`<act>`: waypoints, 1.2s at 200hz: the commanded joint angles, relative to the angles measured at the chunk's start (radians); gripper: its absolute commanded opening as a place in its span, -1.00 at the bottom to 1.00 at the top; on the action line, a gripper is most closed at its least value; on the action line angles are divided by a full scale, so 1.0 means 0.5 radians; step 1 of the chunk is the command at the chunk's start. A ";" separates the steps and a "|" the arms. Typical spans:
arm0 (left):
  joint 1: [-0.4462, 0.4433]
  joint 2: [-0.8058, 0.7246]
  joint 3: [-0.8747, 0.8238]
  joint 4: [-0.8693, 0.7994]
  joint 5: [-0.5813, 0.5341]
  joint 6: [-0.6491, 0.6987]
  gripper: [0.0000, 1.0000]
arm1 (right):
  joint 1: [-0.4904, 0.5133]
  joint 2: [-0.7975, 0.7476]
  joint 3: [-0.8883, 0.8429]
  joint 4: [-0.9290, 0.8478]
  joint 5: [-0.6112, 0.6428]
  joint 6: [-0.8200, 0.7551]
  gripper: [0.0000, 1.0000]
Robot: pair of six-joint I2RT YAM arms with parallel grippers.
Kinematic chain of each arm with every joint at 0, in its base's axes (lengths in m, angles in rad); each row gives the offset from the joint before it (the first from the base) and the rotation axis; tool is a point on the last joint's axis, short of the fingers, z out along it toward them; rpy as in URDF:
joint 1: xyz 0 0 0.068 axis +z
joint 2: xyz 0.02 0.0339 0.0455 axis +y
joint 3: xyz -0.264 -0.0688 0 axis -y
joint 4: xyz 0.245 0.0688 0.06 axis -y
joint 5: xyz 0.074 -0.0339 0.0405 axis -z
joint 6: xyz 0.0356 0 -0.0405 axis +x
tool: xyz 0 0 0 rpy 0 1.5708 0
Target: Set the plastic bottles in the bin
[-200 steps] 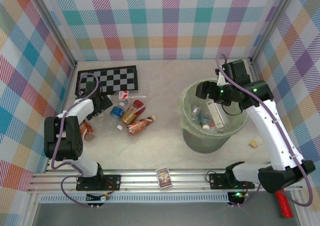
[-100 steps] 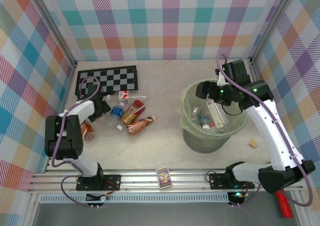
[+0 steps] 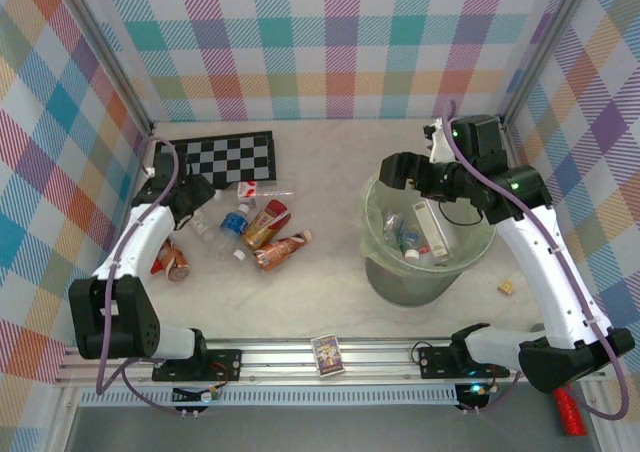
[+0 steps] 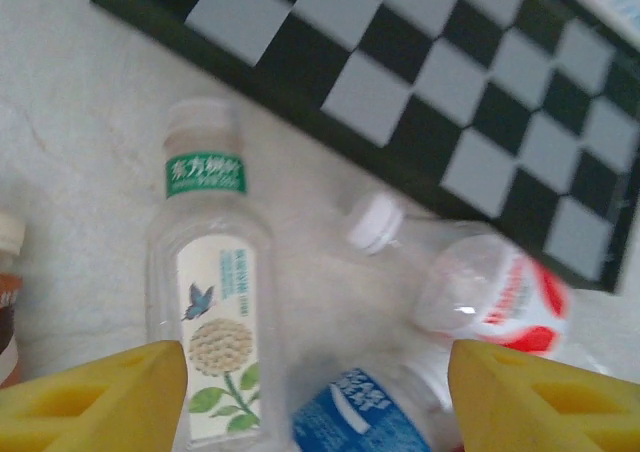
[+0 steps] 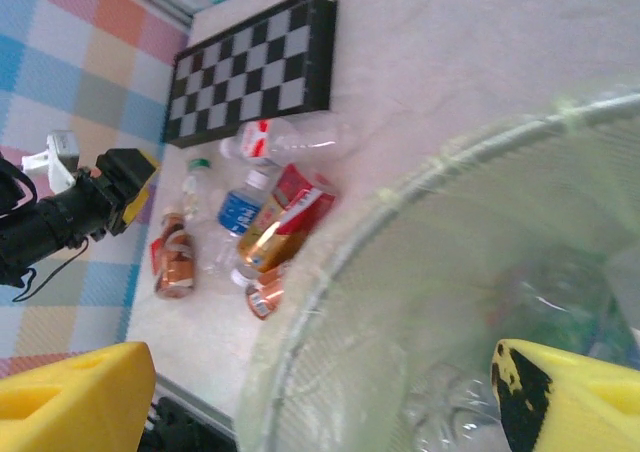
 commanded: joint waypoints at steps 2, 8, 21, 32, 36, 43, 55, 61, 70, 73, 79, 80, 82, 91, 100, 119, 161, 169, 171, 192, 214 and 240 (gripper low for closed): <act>0.010 -0.055 0.057 -0.162 -0.019 0.067 0.48 | 0.016 -0.031 -0.037 0.174 -0.149 0.032 0.75; 0.012 -0.052 0.036 -0.160 -0.062 0.067 0.56 | 0.014 -0.047 -0.049 0.185 -0.146 0.033 0.75; 0.031 -0.020 0.000 -0.143 -0.046 0.070 0.78 | 0.016 -0.061 -0.055 0.161 -0.092 0.040 0.74; 0.035 0.032 -0.037 -0.102 -0.010 0.050 0.92 | 0.016 -0.057 -0.043 0.108 -0.054 0.024 0.74; 0.036 0.053 -0.051 -0.084 0.012 0.033 0.95 | 0.016 -0.054 -0.037 0.091 -0.049 0.022 0.74; 0.041 0.095 -0.069 -0.050 0.061 0.012 1.00 | 0.015 -0.048 -0.029 0.056 -0.040 0.022 0.74; 0.044 0.164 -0.095 0.007 0.129 -0.023 1.00 | 0.017 -0.034 -0.004 -0.011 -0.008 0.022 0.74; 0.044 0.198 -0.108 0.039 0.148 -0.040 1.00 | 0.016 -0.035 0.001 -0.039 0.006 0.016 0.75; 0.047 0.251 -0.121 0.065 0.166 -0.060 1.00 | 0.016 -0.043 -0.005 -0.057 0.030 0.013 0.75; 0.047 0.270 -0.122 0.071 0.171 -0.066 1.00 | 0.016 -0.048 -0.009 -0.059 0.034 0.013 0.75; 0.047 0.299 -0.124 0.079 0.176 -0.074 1.00 | 0.015 -0.056 -0.019 -0.065 0.046 0.011 0.75; 0.047 0.303 -0.124 0.080 0.176 -0.076 1.00 | 0.015 -0.058 -0.020 -0.065 0.047 0.012 0.75; 0.047 0.313 -0.124 0.081 0.178 -0.079 1.00 | 0.016 -0.061 -0.023 -0.064 0.049 0.012 0.75; 0.047 0.346 -0.135 0.097 0.176 -0.094 1.00 | 0.015 -0.073 -0.034 -0.071 0.069 0.013 0.75; 0.045 0.367 -0.164 0.133 0.135 -0.106 1.00 | 0.015 -0.080 -0.044 -0.078 0.086 0.012 0.75; 0.048 0.380 -0.252 0.194 0.046 -0.147 0.98 | 0.017 -0.076 -0.052 -0.090 0.112 0.009 0.75; 0.047 0.460 -0.311 0.270 0.044 -0.169 0.85 | 0.017 -0.044 -0.039 -0.094 0.119 -0.003 0.75; 0.047 0.472 -0.316 0.282 0.050 -0.169 0.82 | 0.015 -0.038 -0.039 -0.097 0.121 -0.004 0.75; 0.047 0.474 -0.317 0.285 0.052 -0.168 0.81 | 0.015 -0.038 -0.039 -0.097 0.123 -0.003 0.74; 0.047 0.499 -0.308 0.292 0.055 -0.163 0.67 | 0.015 -0.029 -0.045 -0.094 0.128 0.000 0.74; 0.047 0.482 -0.305 0.277 0.030 -0.158 0.50 | 0.014 -0.026 -0.042 -0.094 0.135 0.006 0.75; 0.047 0.426 -0.296 0.239 -0.004 -0.148 0.31 | 0.016 -0.017 -0.027 -0.086 0.125 0.017 0.74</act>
